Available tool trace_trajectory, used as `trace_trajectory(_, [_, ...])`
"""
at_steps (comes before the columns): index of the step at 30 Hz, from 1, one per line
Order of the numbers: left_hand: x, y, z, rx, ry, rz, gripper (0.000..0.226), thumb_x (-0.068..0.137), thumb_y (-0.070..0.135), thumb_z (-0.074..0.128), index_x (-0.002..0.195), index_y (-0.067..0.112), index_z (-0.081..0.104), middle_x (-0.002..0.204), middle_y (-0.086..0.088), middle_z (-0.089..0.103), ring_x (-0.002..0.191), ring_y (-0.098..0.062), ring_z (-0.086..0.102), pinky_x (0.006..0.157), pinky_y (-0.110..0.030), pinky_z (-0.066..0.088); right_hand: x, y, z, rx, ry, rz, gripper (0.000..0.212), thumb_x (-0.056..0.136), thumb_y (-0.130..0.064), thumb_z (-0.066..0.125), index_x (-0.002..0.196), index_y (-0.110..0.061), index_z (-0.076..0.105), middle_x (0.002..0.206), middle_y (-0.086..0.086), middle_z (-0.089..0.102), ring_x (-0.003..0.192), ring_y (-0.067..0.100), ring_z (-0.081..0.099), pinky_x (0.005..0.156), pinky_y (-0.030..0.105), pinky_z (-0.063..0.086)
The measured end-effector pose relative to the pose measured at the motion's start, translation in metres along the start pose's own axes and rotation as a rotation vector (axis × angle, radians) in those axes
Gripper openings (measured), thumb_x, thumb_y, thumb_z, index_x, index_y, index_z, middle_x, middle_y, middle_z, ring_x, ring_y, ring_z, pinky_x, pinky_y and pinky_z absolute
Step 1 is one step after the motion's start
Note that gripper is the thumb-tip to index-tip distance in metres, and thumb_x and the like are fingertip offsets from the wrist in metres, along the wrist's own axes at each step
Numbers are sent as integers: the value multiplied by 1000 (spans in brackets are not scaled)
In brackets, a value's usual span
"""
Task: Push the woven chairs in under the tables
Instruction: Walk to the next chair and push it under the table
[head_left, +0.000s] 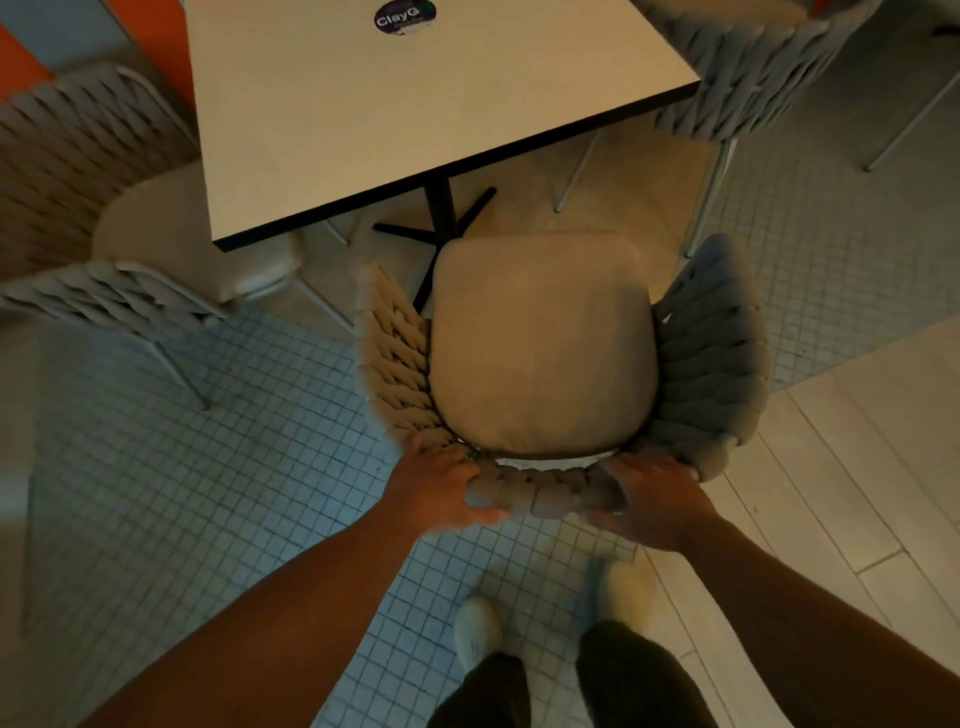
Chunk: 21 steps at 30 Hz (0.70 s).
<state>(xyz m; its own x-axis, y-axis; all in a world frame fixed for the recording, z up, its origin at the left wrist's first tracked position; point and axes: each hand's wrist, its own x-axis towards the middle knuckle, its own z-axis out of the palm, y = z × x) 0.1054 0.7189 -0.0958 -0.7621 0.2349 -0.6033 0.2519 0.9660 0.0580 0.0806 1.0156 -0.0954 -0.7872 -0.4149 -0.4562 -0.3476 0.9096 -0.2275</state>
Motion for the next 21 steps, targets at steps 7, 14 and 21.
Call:
trace_trajectory(7, [8,18,7,27,7,-32,102,59,103,23,146,53,35,155,14,45,142,-21,42,115,-67,7,21,12,9,-170,-49,-193,83,63,-95,35,115,-35,61,103,-11,70,91,14,65,81,33,52])
trace_trajectory(14, [1,35,-1,27,-6,-114,88,69,98,30,148,59,27,158,16,40,144,-23,37,117,-61,8,26,24,8,-186,7,-315,67,76,-84,41,102,-29,68,85,-6,70,79,17,65,72,31,51])
trace_trajectory(21, [-6,60,1,-44,34,-169,90,64,99,27,145,59,31,153,19,45,139,-24,40,116,-55,10,23,41,-3,-213,-22,-428,63,80,-79,43,94,-24,69,84,-5,69,77,18,65,64,28,44])
